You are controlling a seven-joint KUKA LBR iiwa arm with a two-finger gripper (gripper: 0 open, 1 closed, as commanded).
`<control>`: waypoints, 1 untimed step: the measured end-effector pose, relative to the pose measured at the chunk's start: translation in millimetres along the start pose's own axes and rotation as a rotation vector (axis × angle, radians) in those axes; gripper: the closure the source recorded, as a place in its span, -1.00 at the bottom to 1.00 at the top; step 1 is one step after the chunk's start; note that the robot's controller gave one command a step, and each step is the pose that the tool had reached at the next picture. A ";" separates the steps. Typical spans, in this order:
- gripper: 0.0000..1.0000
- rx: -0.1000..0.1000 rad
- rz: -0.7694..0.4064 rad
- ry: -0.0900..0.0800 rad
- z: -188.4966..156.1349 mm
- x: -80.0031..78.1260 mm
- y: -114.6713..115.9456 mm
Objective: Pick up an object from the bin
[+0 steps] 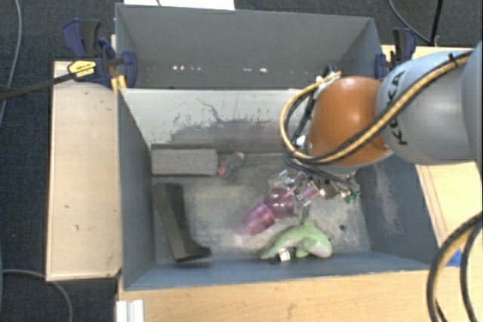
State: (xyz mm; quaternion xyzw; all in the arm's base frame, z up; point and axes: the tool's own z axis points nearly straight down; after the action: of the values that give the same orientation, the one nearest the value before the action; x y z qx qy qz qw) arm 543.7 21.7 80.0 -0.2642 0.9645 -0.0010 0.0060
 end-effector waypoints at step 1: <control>1.00 -0.002 0.000 0.002 -10.3 0.4 0.4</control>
Offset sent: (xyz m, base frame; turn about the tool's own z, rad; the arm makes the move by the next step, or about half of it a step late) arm 0.0000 0.0001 0.0309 0.0000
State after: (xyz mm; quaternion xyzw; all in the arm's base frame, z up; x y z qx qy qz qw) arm 543.0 21.8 90.4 -0.2642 0.9644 -0.0005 0.0046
